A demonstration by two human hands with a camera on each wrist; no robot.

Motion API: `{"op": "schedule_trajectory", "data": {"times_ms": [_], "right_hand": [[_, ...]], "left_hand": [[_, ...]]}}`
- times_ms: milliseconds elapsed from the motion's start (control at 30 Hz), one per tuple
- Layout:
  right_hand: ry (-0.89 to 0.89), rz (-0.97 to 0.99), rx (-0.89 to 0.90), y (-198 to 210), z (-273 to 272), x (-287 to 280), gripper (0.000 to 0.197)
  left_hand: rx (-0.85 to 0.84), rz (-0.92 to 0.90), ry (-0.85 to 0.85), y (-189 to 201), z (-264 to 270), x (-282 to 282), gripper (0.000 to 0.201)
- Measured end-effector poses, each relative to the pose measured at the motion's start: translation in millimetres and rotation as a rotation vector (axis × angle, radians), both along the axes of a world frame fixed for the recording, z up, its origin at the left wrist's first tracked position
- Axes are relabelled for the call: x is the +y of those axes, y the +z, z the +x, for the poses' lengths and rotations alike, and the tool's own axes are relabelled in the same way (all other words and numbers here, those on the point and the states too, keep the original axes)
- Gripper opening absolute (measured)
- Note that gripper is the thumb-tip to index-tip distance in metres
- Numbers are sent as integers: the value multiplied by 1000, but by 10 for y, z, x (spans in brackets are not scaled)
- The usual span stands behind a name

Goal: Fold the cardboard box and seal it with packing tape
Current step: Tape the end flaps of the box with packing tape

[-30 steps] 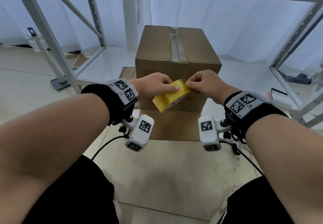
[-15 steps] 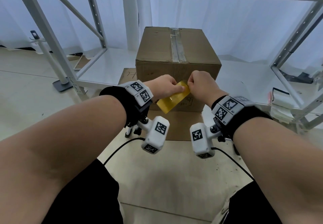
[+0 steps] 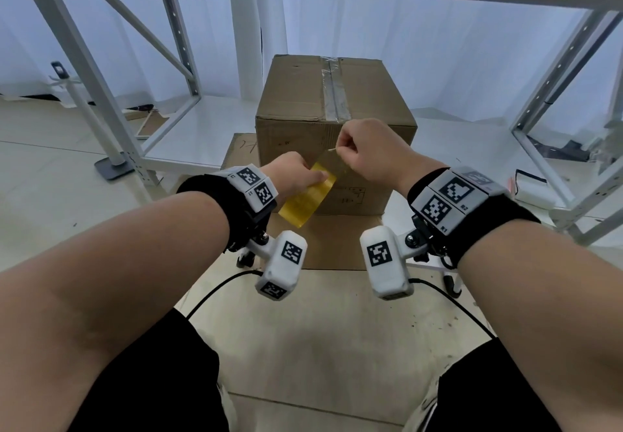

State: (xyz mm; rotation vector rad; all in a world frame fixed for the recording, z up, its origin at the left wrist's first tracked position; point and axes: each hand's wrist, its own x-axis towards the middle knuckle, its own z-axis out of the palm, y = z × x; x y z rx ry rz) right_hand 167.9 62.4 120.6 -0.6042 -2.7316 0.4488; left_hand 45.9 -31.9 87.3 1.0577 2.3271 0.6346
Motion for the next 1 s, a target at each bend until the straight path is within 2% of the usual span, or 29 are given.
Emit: {"op": "schedule_trajectory", "data": {"times_ms": [100,167,267,333,400,467,733,1000], "right_hand": [[66,49,-113,37,11,-46,10],[91,84,-157,50,8,-62,9],[130,122,-212,49,0,-82,7],[144,139,-250,27,-1,-82,7],[145,148,-283,21,7,-71,8],[145,147,-297,24,22,-45,9],[145,68,-269,29,102,8,8],[129,-32,-137,23,89,-21,8]], "left_hand": [[55,-11,-59,-37,-109,-70,67],[124,110,-159,1,-146,-110,69],[170,208,-371,56,-113,-124,47],[117,231,-429,33,-38,-118,30],[98,275,-430,-20,38,-93,18],[97,296,-414,-51,91,-58,15],[-25,365,-421,-35,97,-36,24],[55,367,-351,33,104,-75,22]]}}
